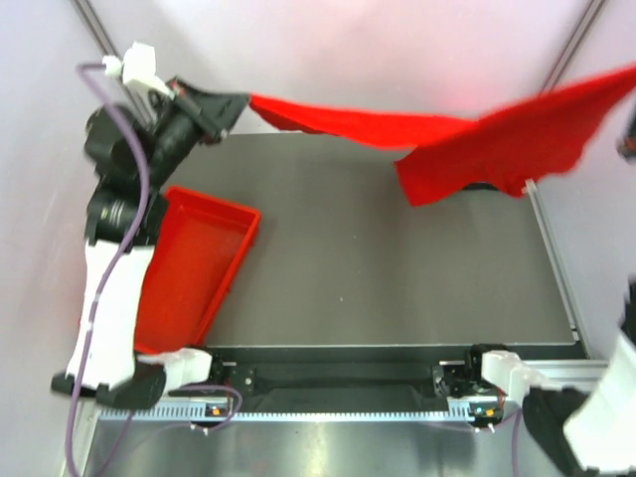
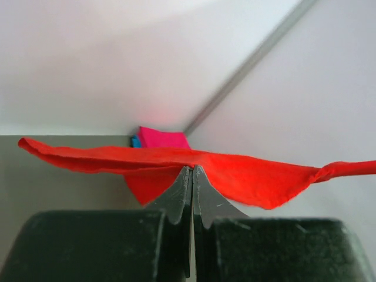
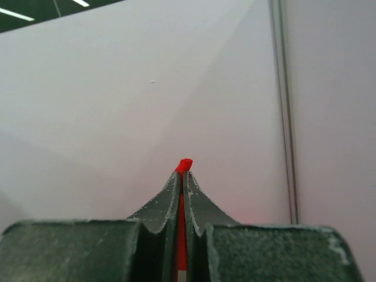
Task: Fold and stack the t-shirts
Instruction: Flatten the tshirt out, then fold the tshirt
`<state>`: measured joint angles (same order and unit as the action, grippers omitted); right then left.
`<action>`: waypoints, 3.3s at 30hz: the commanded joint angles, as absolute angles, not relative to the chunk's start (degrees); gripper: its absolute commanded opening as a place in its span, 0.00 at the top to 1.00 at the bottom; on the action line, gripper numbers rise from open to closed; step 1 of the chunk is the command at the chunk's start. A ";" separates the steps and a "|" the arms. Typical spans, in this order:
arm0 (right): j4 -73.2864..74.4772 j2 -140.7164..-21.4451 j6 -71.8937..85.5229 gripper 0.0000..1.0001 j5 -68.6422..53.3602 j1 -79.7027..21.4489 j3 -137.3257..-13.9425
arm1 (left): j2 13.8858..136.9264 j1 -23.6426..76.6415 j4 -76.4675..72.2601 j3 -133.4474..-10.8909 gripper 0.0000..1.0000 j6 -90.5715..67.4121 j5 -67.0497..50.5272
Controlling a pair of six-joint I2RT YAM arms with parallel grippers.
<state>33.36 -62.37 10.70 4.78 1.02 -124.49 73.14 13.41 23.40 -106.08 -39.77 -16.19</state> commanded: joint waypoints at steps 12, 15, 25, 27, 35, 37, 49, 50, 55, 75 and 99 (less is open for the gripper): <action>59.34 -44.30 31.73 1.00 21.71 -5.70 -128.23 | 54.40 14.85 21.17 -95.00 1.00 -44.92 -24.61; 55.91 -45.52 31.03 1.00 22.06 -8.68 -130.24 | 56.68 14.85 23.55 -97.46 1.00 -44.12 -24.69; 30.28 -62.30 1.62 1.00 46.29 -23.11 -120.87 | 71.79 14.85 19.26 -96.77 1.00 -37.89 -12.24; 24.11 -67.81 -7.71 1.00 47.73 -22.07 -115.32 | 77.06 14.85 16.72 -95.98 1.00 -36.39 -10.38; 15.93 -84.89 1.21 1.00 21.59 -7.92 -110.13 | 98.21 13.10 6.41 -103.32 1.00 -36.66 -7.82; 12.50 -88.84 2.80 1.00 14.02 -5.02 -108.55 | 103.16 12.31 7.12 -107.29 1.00 -36.30 -7.91; -8.87 -112.40 17.04 1.00 -19.42 4.39 -109.50 | 128.66 6.86 -1.82 -122.96 1.00 -38.32 -12.39; -9.05 -113.54 17.31 1.00 -19.77 4.66 -111.16 | 130.33 6.68 -2.28 -124.18 1.00 -38.23 -12.39; -11.69 -117.86 20.64 1.00 -23.20 5.62 -111.89 | 135.61 5.98 -4.48 -128.06 1.00 -38.85 -14.94; 13.27 -92.91 26.55 1.00 -11.43 10.11 -87.90 | 127.62 4.04 6.57 -115.75 1.00 -34.90 -25.31; 12.39 -77.61 27.95 1.00 -12.58 10.28 -54.86 | 125.33 2.72 27.76 -109.07 1.00 -25.85 -25.32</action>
